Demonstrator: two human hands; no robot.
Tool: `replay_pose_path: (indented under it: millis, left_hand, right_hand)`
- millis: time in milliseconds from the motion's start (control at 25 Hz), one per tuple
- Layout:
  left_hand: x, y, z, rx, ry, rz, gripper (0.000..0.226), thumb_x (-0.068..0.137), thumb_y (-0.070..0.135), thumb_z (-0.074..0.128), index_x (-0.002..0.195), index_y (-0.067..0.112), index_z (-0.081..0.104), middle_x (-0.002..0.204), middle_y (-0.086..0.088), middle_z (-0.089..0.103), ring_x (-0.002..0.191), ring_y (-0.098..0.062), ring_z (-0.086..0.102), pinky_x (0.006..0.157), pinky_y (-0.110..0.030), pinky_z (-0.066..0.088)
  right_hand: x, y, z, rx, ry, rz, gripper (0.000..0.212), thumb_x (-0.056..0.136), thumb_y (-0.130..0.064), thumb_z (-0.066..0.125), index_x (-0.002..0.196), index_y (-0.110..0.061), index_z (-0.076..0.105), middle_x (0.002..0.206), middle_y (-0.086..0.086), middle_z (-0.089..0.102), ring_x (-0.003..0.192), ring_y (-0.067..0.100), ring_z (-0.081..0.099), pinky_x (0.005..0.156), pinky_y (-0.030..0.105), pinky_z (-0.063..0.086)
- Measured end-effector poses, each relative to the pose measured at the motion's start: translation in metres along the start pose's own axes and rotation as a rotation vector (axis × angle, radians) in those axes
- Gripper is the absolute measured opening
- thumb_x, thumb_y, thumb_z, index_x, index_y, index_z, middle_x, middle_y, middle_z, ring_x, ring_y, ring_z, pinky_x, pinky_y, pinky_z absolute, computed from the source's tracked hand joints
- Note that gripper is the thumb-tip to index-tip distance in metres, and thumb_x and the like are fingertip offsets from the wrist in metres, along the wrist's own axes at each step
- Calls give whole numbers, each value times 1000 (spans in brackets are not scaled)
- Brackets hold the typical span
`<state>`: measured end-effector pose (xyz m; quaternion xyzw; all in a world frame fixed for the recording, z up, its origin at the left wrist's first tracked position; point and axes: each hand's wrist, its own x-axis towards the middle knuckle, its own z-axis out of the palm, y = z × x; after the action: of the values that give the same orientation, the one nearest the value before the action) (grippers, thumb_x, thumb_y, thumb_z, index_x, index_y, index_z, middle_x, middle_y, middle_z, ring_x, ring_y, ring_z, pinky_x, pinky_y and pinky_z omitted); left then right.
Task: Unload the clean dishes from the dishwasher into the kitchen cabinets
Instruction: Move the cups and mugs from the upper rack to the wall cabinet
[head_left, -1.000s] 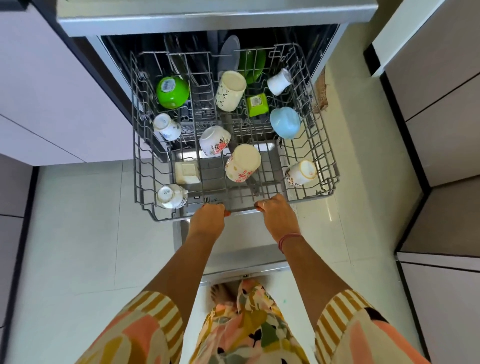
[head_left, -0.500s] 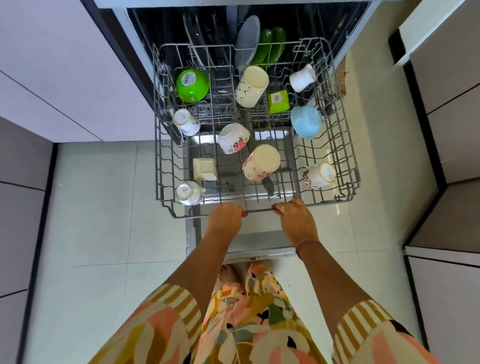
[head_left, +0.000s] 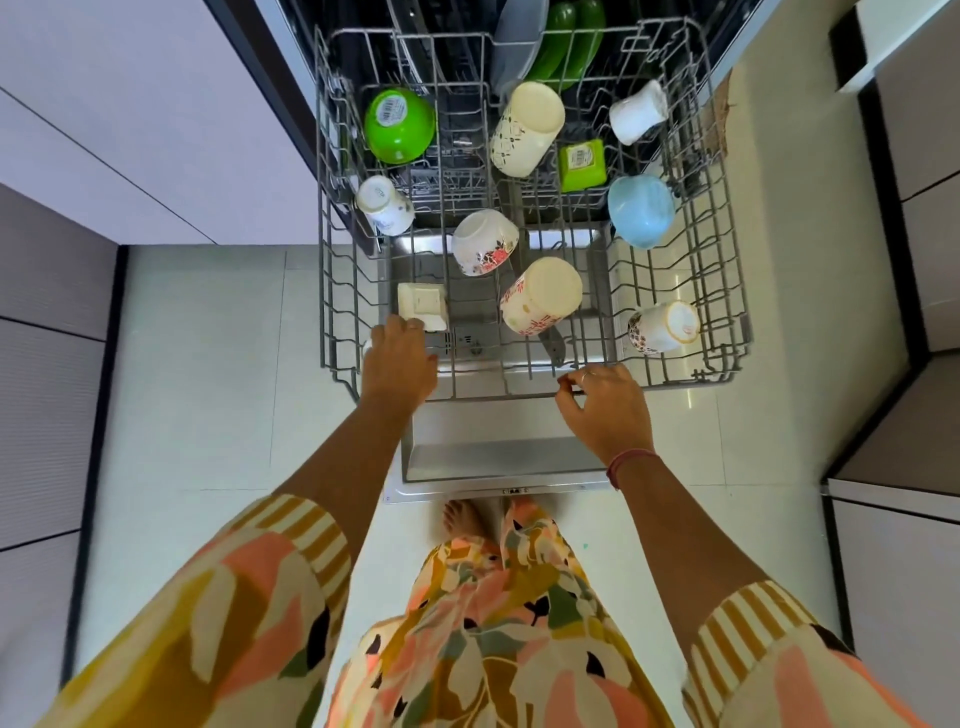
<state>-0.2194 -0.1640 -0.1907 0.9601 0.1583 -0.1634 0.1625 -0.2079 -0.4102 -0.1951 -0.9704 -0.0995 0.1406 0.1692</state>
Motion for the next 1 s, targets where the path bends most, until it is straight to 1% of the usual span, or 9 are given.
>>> replay_pose_path:
  millis: [80,200,400,560,640,720,800,880,1000]
  left_hand:
    - [9,-22,-4,193,-92,-52,65,86,23,67,139,3,36,137,-19,42,126,-33,40,100,-41,42]
    - [14,-40,-1,434,-236,-21,84,80,32,74,145,7,26,140,-19,41,129,-33,39,103,-41,40]
    - [18,-47,8,405,-94,8,68,82,34,71,140,12,42,134,-12,51,126,-29,41,101,-38,41]
    - [21,-36,-10,77,-125,-33,68,74,37,78,133,17,51,125,-12,55,115,-28,52,94,-38,46]
    - [22,-22,-31,-73,-153,5,69,67,33,84,128,16,56,123,-10,58,114,-27,51,93,-35,43]
    - [22,-9,-55,-140,-163,75,65,62,31,86,121,15,62,118,-6,63,111,-24,52,90,-30,38]
    - [22,-1,-79,-215,-183,113,62,60,31,87,115,16,66,107,-2,66,101,-20,57,82,-25,40]
    - [21,2,-96,-366,-187,123,51,62,28,87,108,18,67,94,4,67,89,-13,62,69,-16,44]
    - [15,6,-95,-946,-182,20,43,67,13,84,103,22,61,91,8,67,84,-1,65,67,-10,50]
  right_hand:
    - [3,-3,5,-22,48,8,27,90,-27,54,100,-8,71,96,8,70,95,25,58,80,36,50]
    - [5,-9,8,0,88,45,25,91,-25,54,99,-6,70,93,10,70,93,27,60,79,36,49]
    - [13,-32,19,123,79,-84,23,92,-20,56,100,-3,70,93,11,69,90,24,59,79,32,49]
    - [21,-61,20,279,-122,-181,32,94,-23,55,121,-8,61,114,9,62,109,19,53,95,32,48]
    - [30,-81,17,335,-246,-204,49,90,-23,61,135,-8,47,134,10,51,126,21,44,109,35,38]
    - [42,-100,16,389,-284,-243,70,82,-22,71,142,-9,36,144,9,40,135,21,36,114,35,31]
    - [55,-111,11,457,-259,-239,84,75,-22,78,144,-10,31,142,8,42,131,20,41,109,29,35]
    - [67,-115,4,532,-239,-193,83,69,-25,83,139,-12,39,130,7,55,117,17,53,100,27,44]
    - [78,-125,-3,795,-219,-188,73,63,-26,87,126,-13,51,113,-1,67,104,10,63,91,31,53]
